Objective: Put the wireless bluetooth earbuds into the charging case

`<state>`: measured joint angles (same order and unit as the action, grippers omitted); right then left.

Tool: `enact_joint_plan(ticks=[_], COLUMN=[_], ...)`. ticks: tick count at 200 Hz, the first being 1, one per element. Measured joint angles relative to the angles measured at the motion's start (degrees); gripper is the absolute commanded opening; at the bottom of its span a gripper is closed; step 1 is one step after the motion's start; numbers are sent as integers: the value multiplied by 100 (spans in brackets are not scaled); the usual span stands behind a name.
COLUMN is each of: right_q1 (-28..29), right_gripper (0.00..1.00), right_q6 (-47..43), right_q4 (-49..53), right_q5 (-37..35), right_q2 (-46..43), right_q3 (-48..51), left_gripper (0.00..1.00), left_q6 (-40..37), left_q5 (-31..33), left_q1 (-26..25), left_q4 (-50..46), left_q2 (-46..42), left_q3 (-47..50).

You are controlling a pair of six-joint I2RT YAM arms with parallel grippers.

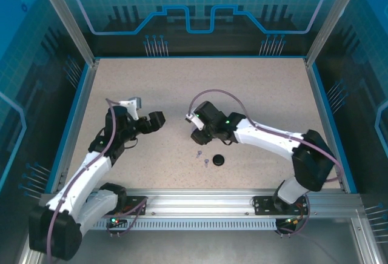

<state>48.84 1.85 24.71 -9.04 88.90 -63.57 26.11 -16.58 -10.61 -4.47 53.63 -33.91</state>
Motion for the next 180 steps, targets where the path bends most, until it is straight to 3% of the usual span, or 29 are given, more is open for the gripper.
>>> enact_joint_plan(ticks=[48,73,127,180], right_q1=[-15,-15,-15,-15], right_gripper=[42,42,42,42], right_q6=[-752,-1036,-1290,-1287], right_q4=[-577,-638,-614,-636], right_q5=[153,229,323,369], right_q2=[-1250,-1582,-1757,-1797], right_q3=[787,813,813,813], left_gripper=[93,93,90,68], left_q6=[529,752,951,1051], left_q5=[-2177,-2889,-3447,-3475], left_q1=[-22,-289,-1080,-1375], left_q4=[905,1274,1749,1915], left_q2=[940,1272,1729,2124], left_q3=[-343,-400,-614,-807])
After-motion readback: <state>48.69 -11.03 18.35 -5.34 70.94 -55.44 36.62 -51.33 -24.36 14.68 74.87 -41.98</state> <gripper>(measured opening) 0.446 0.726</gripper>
